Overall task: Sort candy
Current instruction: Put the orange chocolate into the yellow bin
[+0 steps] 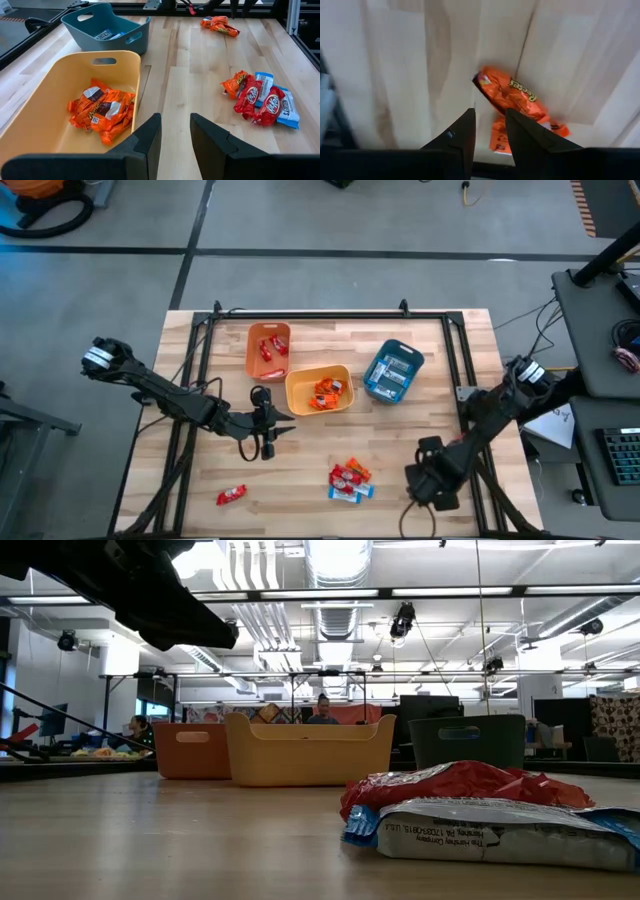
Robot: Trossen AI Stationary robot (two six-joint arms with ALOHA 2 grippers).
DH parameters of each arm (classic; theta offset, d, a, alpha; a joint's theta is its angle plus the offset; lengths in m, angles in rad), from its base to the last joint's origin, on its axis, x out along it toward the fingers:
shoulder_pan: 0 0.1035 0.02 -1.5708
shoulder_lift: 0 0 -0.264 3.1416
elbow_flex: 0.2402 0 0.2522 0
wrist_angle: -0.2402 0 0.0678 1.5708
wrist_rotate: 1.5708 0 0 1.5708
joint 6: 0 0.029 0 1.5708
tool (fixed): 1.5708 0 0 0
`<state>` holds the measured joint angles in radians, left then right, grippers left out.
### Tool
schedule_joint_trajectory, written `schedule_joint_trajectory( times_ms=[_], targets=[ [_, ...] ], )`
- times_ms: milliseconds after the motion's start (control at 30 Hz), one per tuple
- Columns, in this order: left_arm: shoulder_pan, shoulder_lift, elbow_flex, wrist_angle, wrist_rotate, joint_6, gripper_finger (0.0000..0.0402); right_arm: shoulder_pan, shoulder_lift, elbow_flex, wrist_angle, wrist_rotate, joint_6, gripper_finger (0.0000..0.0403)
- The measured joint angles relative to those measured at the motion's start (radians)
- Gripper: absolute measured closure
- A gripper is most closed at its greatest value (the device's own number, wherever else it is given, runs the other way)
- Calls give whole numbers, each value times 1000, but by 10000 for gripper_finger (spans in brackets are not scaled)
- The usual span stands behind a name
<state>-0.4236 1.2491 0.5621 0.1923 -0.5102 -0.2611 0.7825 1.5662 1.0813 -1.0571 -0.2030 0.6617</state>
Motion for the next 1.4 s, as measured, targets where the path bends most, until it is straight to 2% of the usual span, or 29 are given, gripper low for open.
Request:
schedule_joint_trajectory(
  times_ms=[200,433,600,833,1000,1400],
  targets=[
    [0,0,0,0,-3,-6,315,58,6,-21,-1,145,9,298],
    [0,0,0,0,-4,-7,315,58,34,-24,-1,117,14,254],
    [0,0,0,1,-5,-7,315,64,67,-26,-1,119,-51,224],
    [0,0,0,1,-6,-7,315,62,134,-32,16,117,-122,210],
    [0,0,0,1,-6,-7,315,61,147,-33,36,125,-141,239],
    [0,0,0,1,-6,-8,315,59,143,-28,40,127,-142,364]
  ],
)
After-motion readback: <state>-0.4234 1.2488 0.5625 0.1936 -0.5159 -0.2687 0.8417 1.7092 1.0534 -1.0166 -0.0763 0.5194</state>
